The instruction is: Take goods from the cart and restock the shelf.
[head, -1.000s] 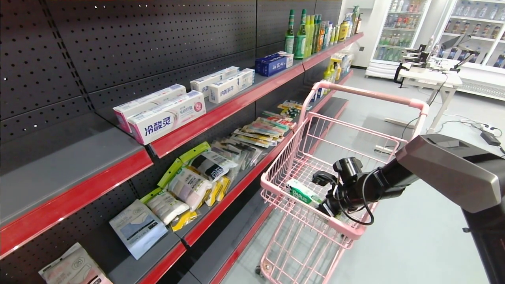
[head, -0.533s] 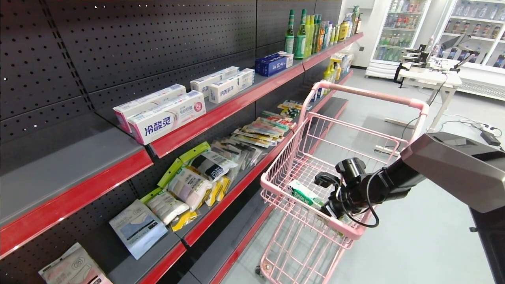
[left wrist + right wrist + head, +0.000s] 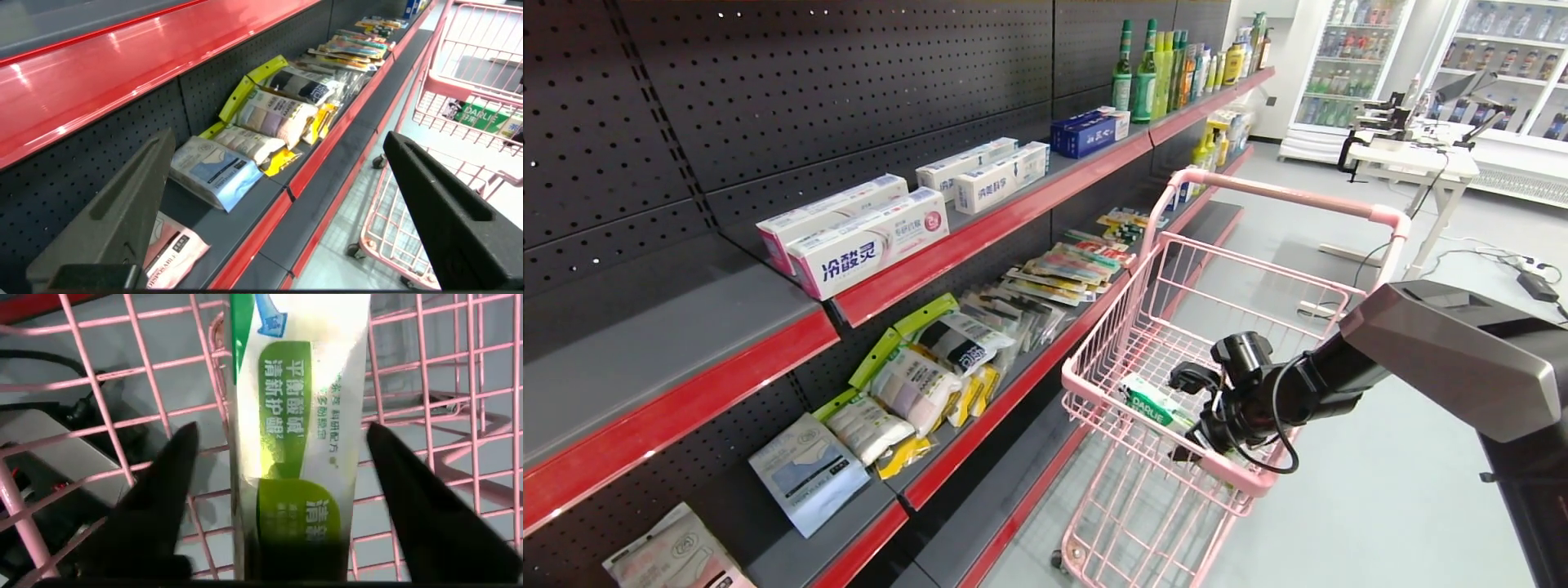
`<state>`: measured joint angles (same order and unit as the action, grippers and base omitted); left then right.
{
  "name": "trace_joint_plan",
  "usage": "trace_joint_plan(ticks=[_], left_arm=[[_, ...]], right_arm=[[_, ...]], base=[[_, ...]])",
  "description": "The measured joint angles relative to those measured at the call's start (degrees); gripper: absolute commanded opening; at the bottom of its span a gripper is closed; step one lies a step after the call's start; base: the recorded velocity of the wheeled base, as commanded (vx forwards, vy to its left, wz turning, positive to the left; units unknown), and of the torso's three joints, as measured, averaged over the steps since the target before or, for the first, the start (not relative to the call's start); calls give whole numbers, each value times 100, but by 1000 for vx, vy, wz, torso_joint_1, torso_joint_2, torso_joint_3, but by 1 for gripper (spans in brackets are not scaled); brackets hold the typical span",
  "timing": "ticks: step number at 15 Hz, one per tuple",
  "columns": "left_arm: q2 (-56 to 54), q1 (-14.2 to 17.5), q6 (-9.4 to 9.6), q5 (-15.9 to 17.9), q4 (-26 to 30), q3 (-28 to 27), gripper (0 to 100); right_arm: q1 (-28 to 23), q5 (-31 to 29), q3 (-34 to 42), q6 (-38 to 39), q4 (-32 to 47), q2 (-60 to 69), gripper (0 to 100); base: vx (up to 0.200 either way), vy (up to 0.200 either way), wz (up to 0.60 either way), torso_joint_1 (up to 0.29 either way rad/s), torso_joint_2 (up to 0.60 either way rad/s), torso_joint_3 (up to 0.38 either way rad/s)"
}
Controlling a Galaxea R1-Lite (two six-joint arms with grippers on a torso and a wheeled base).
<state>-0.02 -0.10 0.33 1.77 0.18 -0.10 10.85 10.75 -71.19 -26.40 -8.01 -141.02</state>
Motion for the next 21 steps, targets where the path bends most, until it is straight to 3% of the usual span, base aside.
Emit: trace_joint_plan(ticks=[11,12,21], left_arm=[[0,0,2,0,0,0,100],[0,0,2,0,-2,0,100],[0,-1,2,0,0,0,100]], right_arm=[[-63,-121,-102,33,-1,-176,100],[-66,-123,-105,35,-1,-182,0],[-68,-158,-85,41,-213,-179,0]], base=[[0,0,0,0,0,0],[0,0,0,0,0,0],[0,0,0,0,0,0]])
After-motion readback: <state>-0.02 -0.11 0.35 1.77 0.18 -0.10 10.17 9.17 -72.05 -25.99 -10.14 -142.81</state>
